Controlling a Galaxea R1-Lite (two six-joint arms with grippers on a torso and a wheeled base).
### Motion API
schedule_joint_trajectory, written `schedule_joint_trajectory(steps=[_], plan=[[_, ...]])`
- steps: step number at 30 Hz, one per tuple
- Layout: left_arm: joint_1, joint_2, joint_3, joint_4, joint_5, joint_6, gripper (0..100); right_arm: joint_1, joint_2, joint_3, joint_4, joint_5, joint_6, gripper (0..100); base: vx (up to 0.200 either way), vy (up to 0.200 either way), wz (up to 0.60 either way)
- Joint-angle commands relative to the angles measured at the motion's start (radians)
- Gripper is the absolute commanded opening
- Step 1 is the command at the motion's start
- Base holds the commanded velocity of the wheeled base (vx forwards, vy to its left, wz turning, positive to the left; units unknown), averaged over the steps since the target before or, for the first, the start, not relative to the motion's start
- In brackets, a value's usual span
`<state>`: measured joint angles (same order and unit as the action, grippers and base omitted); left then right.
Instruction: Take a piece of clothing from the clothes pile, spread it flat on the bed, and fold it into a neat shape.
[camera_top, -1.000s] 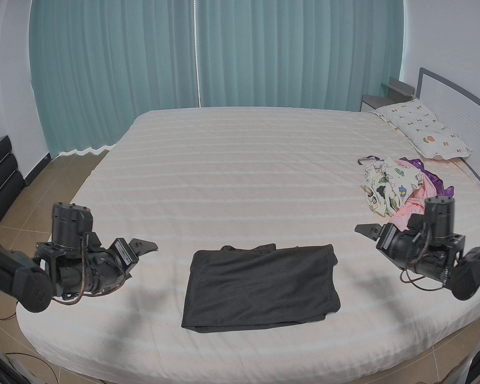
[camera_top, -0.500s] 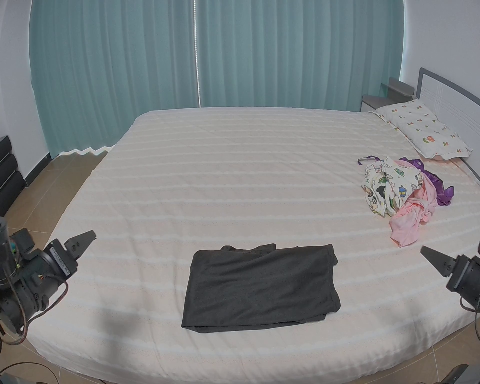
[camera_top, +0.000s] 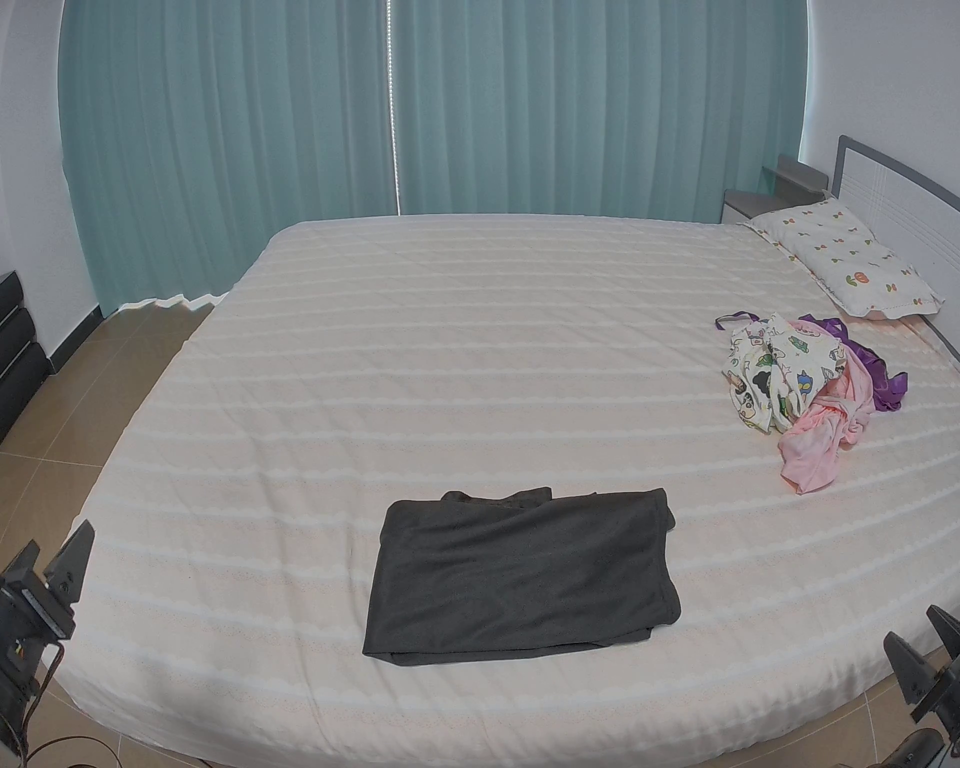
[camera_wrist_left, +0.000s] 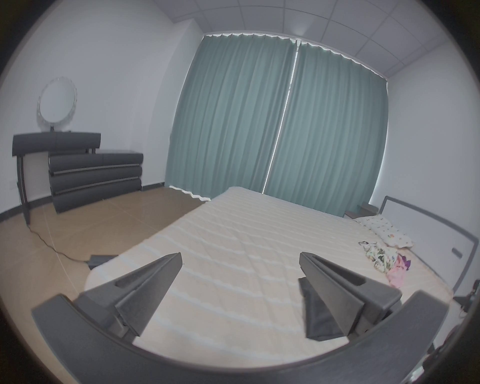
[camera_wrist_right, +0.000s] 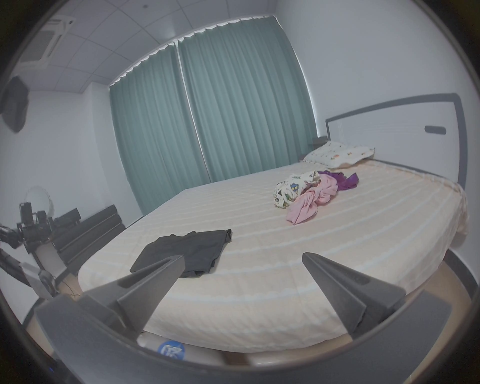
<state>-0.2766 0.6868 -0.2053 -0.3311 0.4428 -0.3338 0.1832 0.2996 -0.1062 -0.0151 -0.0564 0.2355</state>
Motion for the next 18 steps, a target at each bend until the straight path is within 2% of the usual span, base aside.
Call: schedule_joint_trajectory(steps=[1,6,10,14,18], plan=[[0.042,-0.28,0.05,0.122,0.03,0.11,100,-0.054,-0.2,0.068,0.057,-0.002,-0.078,100,0.0,0.0,0.0],[0.112,-0.438,0.055,0.241,0.03,0.213,100,-0.13,-0.218,0.068,0.057,0.001,-0.093,100,0.0,0.0,0.0],[0.165,-0.526,0.072,0.293,0.025,0.245,100,-0.18,-0.3,0.068,0.057,0.029,-0.15,100,0.0,0.0,0.0],[0.169,-0.582,0.127,0.282,0.03,0.306,100,-0.18,-0.3,0.068,0.057,-0.003,-0.171,100,0.0,0.0,0.0],[0.194,-0.584,0.205,0.227,0.03,0.309,100,-0.183,-0.3,0.066,0.057,-0.02,-0.19,100,0.0,0.0,0.0]])
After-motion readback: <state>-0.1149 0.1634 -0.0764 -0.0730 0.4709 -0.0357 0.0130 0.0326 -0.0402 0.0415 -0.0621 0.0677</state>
